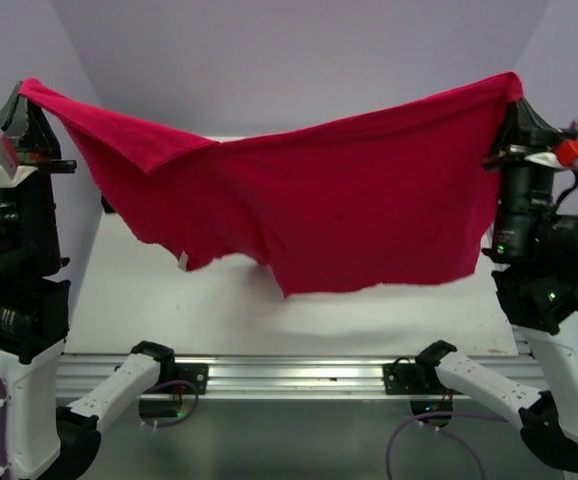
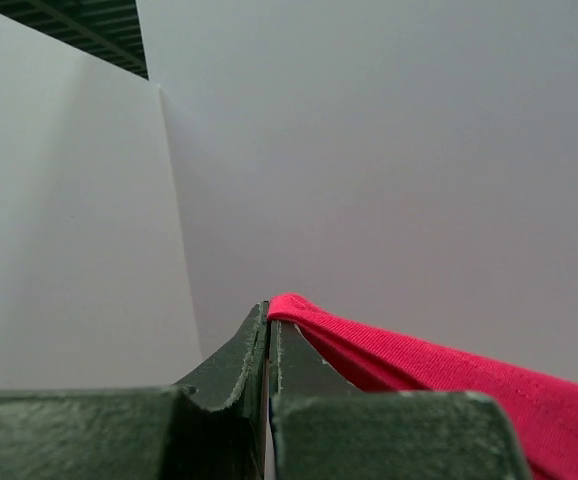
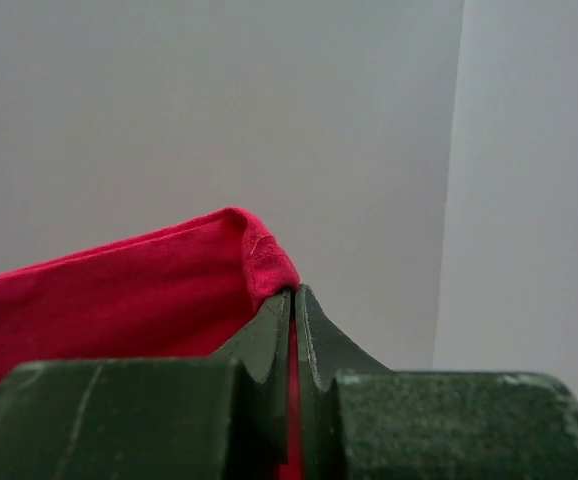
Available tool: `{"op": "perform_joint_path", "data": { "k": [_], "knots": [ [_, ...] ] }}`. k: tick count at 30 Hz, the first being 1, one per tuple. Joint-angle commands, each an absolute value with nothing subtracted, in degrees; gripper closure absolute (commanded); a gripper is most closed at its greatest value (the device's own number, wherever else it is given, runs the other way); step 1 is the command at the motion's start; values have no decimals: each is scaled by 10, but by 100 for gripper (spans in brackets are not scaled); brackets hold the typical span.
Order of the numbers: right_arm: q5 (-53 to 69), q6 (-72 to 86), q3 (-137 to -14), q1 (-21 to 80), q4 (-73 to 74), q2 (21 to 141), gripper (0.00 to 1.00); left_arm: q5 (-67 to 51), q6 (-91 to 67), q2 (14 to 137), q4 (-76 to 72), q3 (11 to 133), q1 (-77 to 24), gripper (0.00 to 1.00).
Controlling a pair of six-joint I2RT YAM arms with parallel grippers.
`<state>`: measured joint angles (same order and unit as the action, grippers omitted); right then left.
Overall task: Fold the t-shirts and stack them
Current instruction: Flatten the tshirt out
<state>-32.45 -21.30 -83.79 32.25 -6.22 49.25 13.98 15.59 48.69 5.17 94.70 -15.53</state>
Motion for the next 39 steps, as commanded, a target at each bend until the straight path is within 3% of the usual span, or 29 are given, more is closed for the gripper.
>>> {"op": "perform_joint_path", "data": {
  "k": [1, 12, 18, 26, 30, 35, 39],
  "knots": [
    [-379, -235, -831, 323, -43, 583, 100, 156, 164, 524, 38, 926, -157, 100],
    [-399, -119, -812, 292, 45, 748, 100, 193, 157, 633, -22, 831, -156, 100],
    [-368, -127, -807, 305, 33, 679, 100, 185, 157, 609, -2, 852, -158, 100],
    [-356, -185, -752, 415, -14, 498, 100, 156, 153, 476, 61, 870, -198, 100],
    [-320, -184, -748, 417, -18, 441, 100, 127, 141, 452, 90, 932, -194, 100],
    [-307, -189, -770, 417, -18, 424, 100, 62, 93, 449, 107, 978, -160, 100],
    [-388, -207, -787, 417, -2, 473, 100, 68, 82, 468, 110, 979, -147, 100]
  ]
}}
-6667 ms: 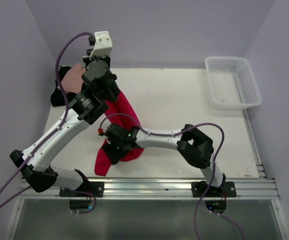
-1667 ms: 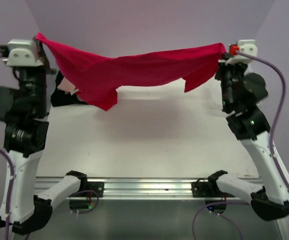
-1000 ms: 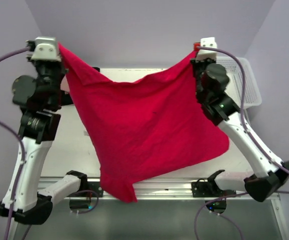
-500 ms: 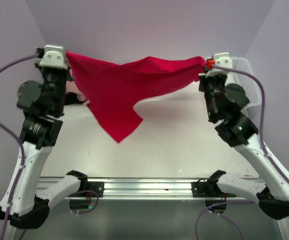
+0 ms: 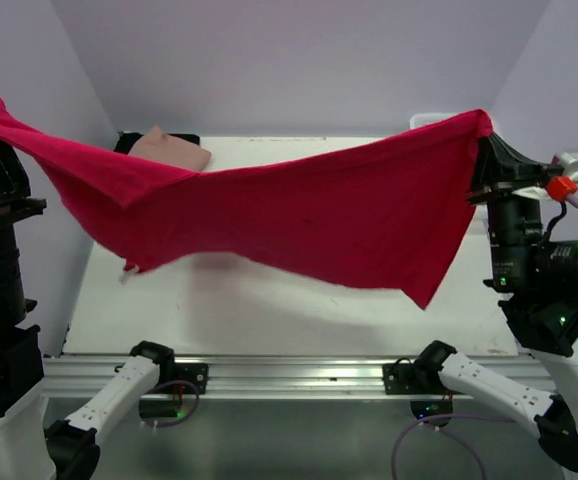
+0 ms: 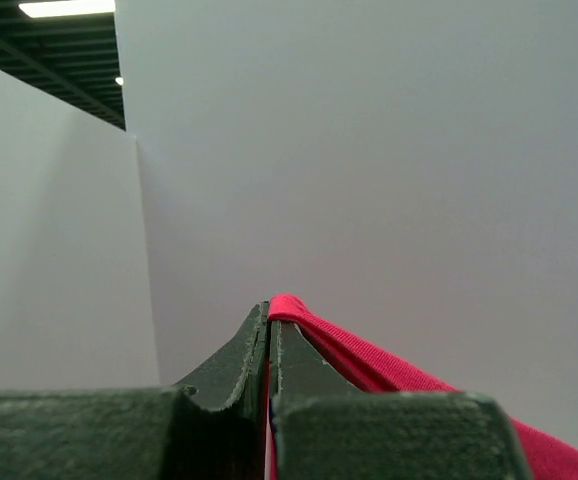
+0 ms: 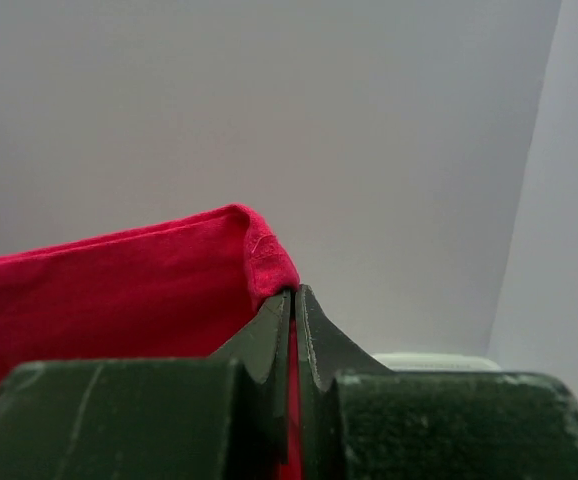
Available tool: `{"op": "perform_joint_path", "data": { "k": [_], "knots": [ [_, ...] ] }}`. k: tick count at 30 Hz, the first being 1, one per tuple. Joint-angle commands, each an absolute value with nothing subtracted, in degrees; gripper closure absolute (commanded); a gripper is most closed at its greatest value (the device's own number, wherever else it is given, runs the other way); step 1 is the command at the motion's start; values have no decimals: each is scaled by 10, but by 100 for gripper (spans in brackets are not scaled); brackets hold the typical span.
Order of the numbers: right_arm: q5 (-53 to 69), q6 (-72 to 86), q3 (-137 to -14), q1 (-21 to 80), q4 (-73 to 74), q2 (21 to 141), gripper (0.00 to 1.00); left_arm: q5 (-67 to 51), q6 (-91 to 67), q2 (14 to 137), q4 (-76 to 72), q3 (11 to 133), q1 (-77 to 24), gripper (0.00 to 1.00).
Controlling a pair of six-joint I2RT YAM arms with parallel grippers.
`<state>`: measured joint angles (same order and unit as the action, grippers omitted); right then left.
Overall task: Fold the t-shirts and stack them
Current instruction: Flatten the tshirt out
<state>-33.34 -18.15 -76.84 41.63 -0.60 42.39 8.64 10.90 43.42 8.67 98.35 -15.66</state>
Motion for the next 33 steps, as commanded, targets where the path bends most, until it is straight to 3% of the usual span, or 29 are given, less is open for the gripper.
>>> {"op": "perform_joint_path", "data": {
  "k": [1, 7, 14, 17, 22, 33],
  "knots": [
    [-409, -209, -789, 417, 12, 507, 100, 75, 77, 482, 109, 973, -147, 100],
    [-531, -161, -787, 415, 103, 656, 100, 151, 82, 530, 72, 842, -148, 100],
    [-494, 27, -745, 377, 216, 801, 100, 211, 69, 596, -39, 602, -148, 100],
    [-466, 56, -730, 344, 210, 873, 100, 219, 54, 661, -71, 556, -147, 100],
    [-466, 62, -730, 295, 178, 965, 100, 223, 28, 771, -111, 533, -139, 100],
    [-525, 76, -788, 237, 160, 1029, 100, 236, 26, 838, -145, 562, -121, 100]
  ]
}}
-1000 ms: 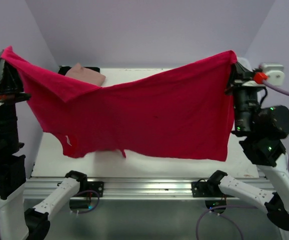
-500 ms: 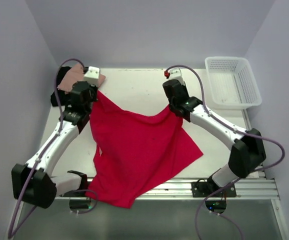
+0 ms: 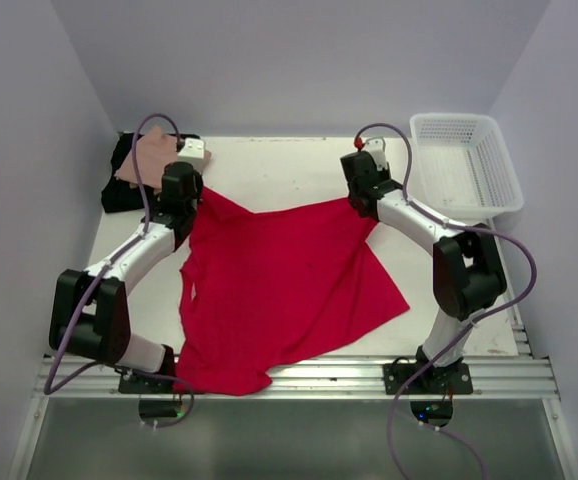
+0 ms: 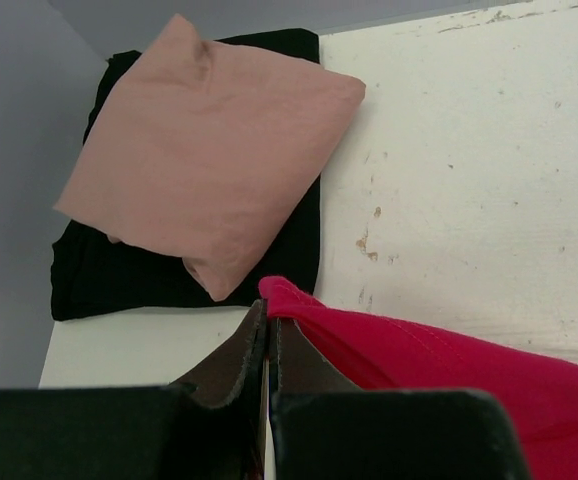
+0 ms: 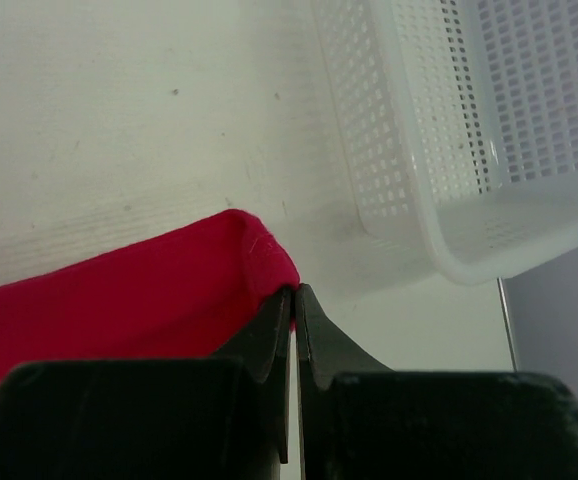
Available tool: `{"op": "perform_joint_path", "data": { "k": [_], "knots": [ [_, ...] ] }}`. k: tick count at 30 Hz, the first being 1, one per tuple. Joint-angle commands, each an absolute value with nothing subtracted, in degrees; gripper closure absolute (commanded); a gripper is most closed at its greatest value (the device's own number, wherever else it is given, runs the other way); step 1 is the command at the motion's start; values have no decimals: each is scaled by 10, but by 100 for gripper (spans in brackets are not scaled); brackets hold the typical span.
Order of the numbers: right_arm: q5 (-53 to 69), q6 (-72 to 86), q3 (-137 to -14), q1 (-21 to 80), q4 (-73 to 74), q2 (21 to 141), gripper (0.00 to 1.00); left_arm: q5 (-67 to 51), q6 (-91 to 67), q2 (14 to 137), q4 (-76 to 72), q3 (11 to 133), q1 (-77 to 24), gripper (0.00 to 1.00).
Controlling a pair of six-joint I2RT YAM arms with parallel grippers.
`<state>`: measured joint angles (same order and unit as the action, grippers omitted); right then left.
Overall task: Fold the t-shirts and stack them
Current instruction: Flatten the tshirt out
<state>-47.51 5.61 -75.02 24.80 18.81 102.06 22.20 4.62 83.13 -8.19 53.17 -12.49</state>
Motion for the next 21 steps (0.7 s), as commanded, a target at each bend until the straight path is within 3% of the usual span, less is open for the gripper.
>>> {"op": "perform_joint_path", "data": {
  "k": [1, 8, 21],
  "knots": [
    [-534, 79, -790, 230, 160, 1031, 100, 238, 29, 839, -151, 562, -122, 100],
    [-591, 85, -831, 194, 168, 1031, 100, 251, 54, 865, -155, 640, -119, 100],
    [-477, 61, -917, 174, 168, 1110, 100, 216, 35, 990, -131, 747, -108, 100]
  ]
}}
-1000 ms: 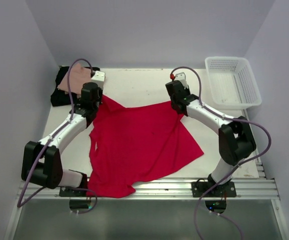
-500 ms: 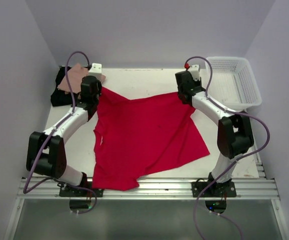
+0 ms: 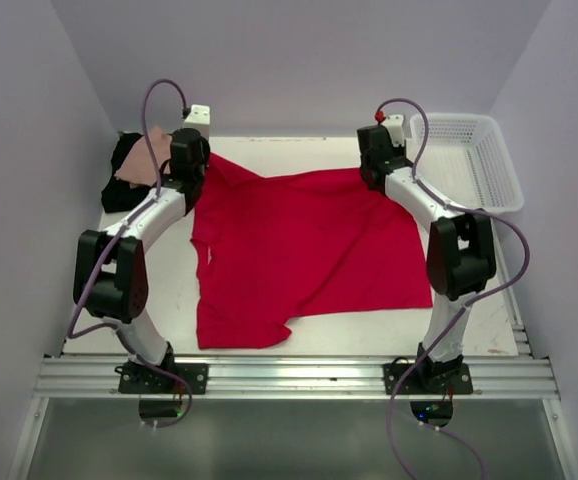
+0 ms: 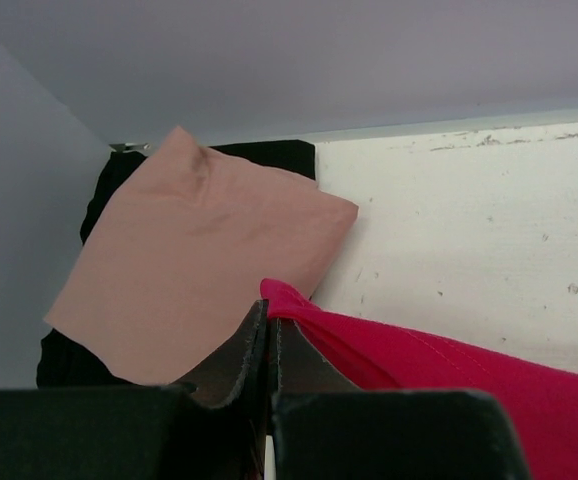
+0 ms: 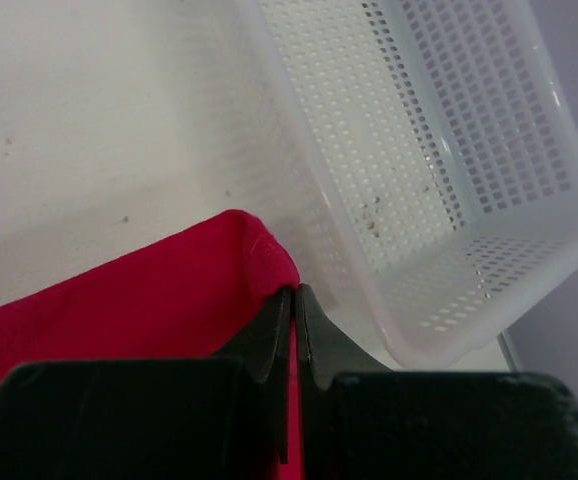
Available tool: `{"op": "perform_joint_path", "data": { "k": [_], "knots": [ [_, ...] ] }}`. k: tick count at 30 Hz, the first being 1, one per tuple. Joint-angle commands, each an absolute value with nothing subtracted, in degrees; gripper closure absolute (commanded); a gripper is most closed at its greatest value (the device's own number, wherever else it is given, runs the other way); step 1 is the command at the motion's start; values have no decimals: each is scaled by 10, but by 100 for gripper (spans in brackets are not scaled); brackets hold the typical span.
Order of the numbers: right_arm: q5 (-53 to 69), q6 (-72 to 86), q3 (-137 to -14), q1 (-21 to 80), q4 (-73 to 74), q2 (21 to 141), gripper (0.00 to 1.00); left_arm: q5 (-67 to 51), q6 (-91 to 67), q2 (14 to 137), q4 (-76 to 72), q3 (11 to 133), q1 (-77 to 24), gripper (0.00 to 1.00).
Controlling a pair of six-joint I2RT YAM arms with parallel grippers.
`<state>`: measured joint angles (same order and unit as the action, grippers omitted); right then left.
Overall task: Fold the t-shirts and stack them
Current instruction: Flatten the tshirt out
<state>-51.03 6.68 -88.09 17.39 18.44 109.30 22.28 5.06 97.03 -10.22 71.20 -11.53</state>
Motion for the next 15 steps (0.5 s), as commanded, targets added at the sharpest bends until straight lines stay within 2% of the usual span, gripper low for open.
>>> {"op": "perform_joint_path", "data": {
  "k": [1, 15],
  "knots": [
    [-469, 55, -925, 174, 173, 1120, 100, 214, 34, 997, -130, 752, -108, 100],
    [-442, 62, -1028, 149, 221, 1229, 100, 201, 17, 1091, -122, 816, -91, 100]
  ]
}}
